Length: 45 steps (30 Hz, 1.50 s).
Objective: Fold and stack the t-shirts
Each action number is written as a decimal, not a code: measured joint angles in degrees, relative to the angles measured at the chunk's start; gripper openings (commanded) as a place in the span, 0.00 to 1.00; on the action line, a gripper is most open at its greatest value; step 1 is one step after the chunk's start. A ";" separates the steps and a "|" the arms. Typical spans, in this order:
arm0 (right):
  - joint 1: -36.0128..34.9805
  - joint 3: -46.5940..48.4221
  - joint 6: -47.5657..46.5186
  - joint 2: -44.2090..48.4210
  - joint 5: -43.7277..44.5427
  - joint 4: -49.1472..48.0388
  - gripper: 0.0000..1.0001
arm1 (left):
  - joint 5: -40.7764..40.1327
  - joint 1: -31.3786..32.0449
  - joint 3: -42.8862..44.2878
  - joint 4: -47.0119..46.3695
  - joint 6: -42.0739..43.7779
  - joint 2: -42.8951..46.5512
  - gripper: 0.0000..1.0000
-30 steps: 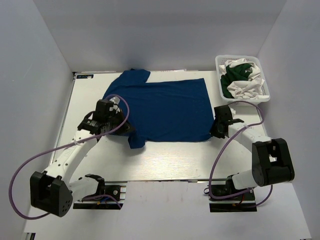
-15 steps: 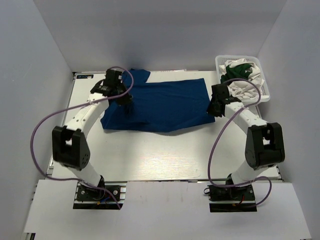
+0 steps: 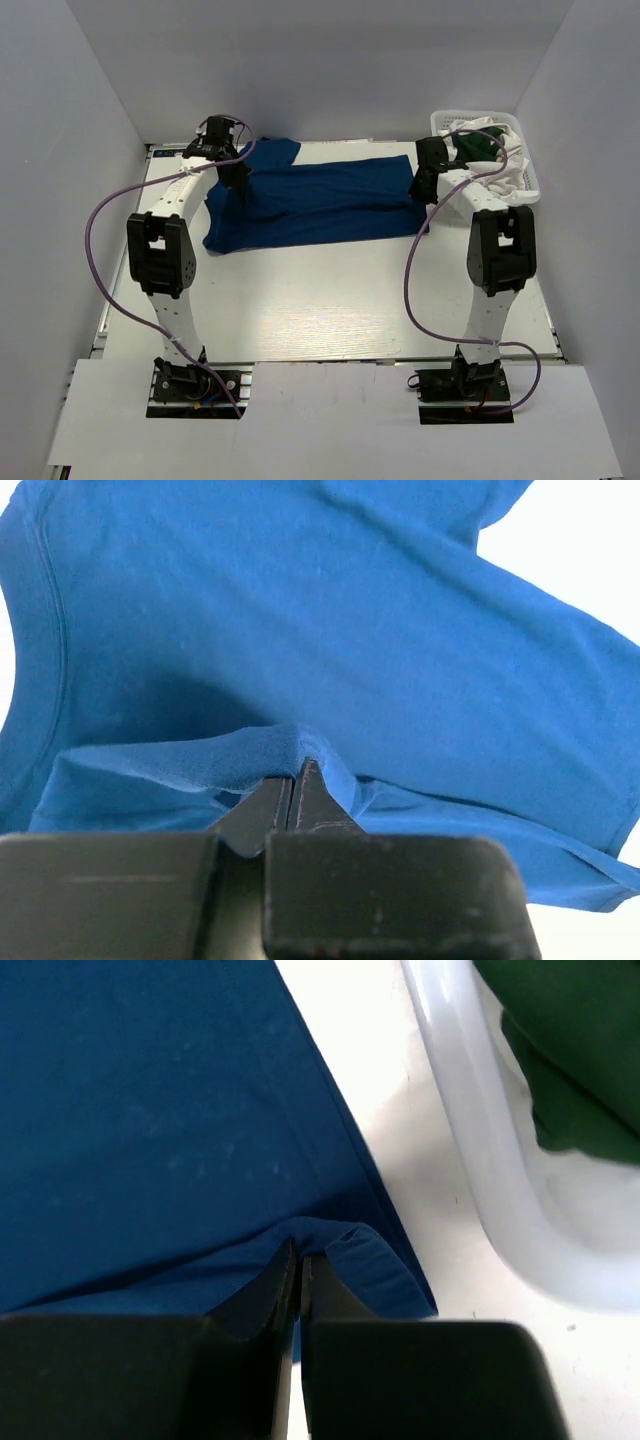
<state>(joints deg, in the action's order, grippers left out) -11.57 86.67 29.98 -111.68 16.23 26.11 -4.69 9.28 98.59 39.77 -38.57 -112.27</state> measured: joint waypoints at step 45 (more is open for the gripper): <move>-6.23 -26.75 -4.52 10.01 -11.47 -14.91 0.90 | 1.46 -4.98 -42.12 -11.10 -4.87 16.24 1.00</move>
<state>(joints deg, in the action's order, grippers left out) -17.80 59.92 25.45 -101.67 4.75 11.20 -3.22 4.29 56.47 28.67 -43.44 -96.03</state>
